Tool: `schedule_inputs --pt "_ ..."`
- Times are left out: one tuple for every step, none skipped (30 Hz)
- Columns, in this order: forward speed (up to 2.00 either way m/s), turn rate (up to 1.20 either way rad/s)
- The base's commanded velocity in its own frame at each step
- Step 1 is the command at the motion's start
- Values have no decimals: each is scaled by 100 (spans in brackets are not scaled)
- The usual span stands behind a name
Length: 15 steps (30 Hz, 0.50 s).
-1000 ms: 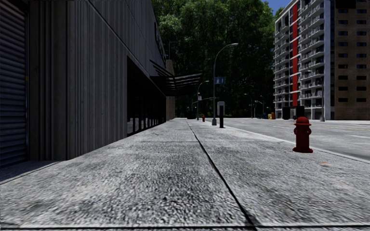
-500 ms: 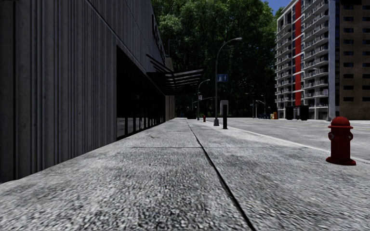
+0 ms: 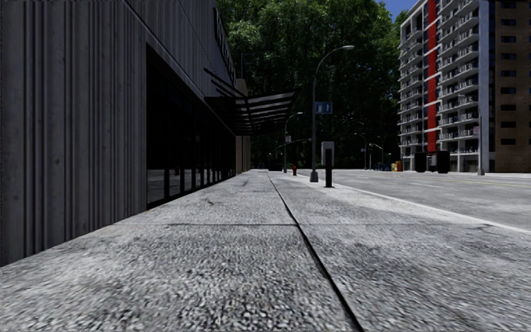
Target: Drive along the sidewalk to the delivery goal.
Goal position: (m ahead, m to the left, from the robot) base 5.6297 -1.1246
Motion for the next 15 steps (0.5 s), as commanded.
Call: schedule_inputs --pt "200 0" --pt "200 0" --pt "200 0" --pt "200 0" --pt "200 0" --pt "200 0" --pt "200 0" --pt "200 0" --pt "200 0" --pt "200 0" --pt "200 0" --pt "200 -2" --pt "200 -2" --pt "200 -43" --pt "200 -68"
